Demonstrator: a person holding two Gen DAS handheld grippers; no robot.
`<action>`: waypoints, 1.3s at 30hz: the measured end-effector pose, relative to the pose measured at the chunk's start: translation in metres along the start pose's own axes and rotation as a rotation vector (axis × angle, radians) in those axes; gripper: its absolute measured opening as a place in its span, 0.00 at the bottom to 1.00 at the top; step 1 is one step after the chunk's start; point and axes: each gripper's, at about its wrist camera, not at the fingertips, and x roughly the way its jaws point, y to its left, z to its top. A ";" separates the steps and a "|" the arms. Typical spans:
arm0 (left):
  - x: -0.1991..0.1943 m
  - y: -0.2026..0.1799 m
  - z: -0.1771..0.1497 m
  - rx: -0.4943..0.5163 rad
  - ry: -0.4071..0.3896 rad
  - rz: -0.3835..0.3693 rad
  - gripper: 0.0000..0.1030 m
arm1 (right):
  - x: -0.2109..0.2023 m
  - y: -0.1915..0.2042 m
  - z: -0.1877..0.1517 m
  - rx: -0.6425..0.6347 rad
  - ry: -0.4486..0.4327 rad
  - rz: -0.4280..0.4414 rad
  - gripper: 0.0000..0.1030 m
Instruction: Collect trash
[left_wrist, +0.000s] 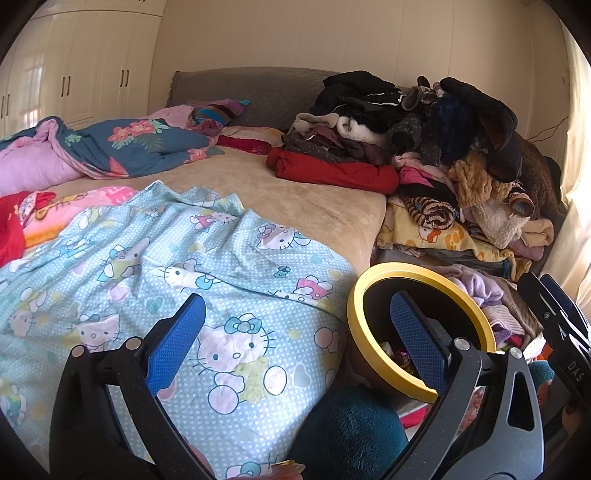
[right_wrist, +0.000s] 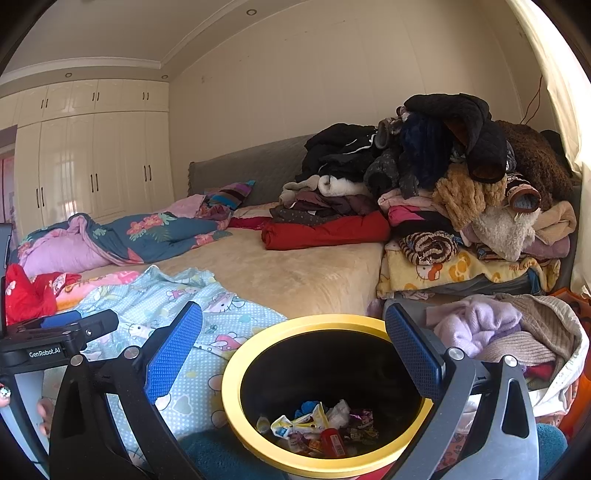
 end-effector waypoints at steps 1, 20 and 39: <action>0.000 0.000 0.000 -0.001 0.002 0.000 0.89 | 0.000 0.000 0.000 -0.001 -0.001 -0.001 0.94; 0.000 0.000 0.000 -0.001 0.000 -0.001 0.89 | -0.001 0.000 0.000 0.000 0.000 -0.001 0.94; 0.004 0.020 0.011 -0.009 0.027 0.052 0.89 | 0.005 0.020 0.004 -0.012 0.025 0.044 0.94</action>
